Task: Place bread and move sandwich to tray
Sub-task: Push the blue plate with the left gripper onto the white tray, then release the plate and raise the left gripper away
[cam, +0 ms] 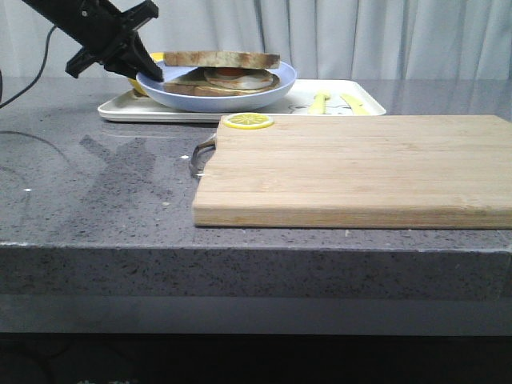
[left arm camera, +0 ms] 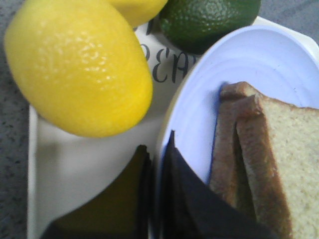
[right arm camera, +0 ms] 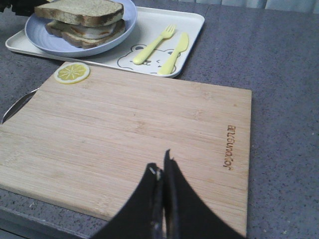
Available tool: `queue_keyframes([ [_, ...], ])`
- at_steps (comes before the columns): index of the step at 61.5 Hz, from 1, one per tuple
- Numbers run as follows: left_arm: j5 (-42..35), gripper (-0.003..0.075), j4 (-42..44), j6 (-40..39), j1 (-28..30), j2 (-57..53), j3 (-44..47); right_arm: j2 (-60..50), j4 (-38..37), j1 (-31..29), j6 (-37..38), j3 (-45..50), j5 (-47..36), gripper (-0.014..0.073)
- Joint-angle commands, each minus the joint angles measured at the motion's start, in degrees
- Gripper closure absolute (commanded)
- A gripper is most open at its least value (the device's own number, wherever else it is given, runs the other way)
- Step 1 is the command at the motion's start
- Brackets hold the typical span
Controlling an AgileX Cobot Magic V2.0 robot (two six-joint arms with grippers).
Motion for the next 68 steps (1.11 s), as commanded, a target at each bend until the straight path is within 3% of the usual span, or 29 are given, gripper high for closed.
queue_keyframes([
  [1, -4.8, 0.0741, -6.74, -1.01, -0.73, -3.8, -2.4, 0.01, -0.09, -0.2, 0.03, -1.27, -4.92, 0.0654],
  [30, -5.14, 0.072, -8.07, 3.45, -1.44, -1.66, -2.4, 0.01, -0.09, -0.2, 0.03, -1.27, -4.92, 0.0654],
  [36, -5.14, 0.0645, -8.07, 3.84, -1.58, -1.66, -2.4, 0.01, -0.09, -0.2, 0.03, -1.27, -4.92, 0.0654],
  [54, -5.34, 0.0288, -7.86, 6.01, -1.58, -1.66, -2.4, 0.01, -0.09, -0.2, 0.03, -1.27, -4.92, 0.0654],
  [68, -1.5, 0.0261, -7.86, 6.01, 0.07, -2.25, -5.82, 0.01, -0.09, -0.2, 0.03, -1.27, -4.97, 0.0654],
])
